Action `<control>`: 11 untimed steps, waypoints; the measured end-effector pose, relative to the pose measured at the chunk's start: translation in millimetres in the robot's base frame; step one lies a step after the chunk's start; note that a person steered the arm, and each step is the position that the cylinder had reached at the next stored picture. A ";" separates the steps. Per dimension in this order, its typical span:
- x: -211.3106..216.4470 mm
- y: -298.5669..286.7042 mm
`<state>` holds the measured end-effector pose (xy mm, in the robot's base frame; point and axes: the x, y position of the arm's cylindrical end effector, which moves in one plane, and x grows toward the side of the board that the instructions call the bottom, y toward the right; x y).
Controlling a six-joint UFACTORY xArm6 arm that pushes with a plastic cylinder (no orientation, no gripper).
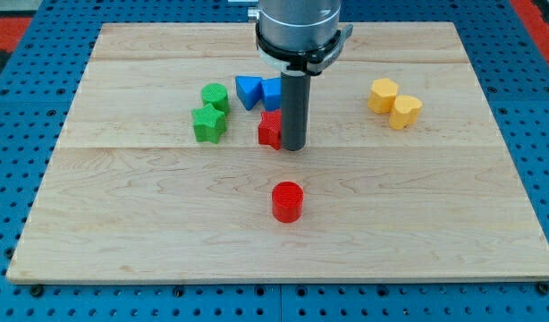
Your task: Move the red circle left to the red star
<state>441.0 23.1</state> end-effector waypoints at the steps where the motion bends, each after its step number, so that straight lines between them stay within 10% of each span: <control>1: 57.6 70.5; 6: 111.3 -24.2; 11: 41.7 -104.0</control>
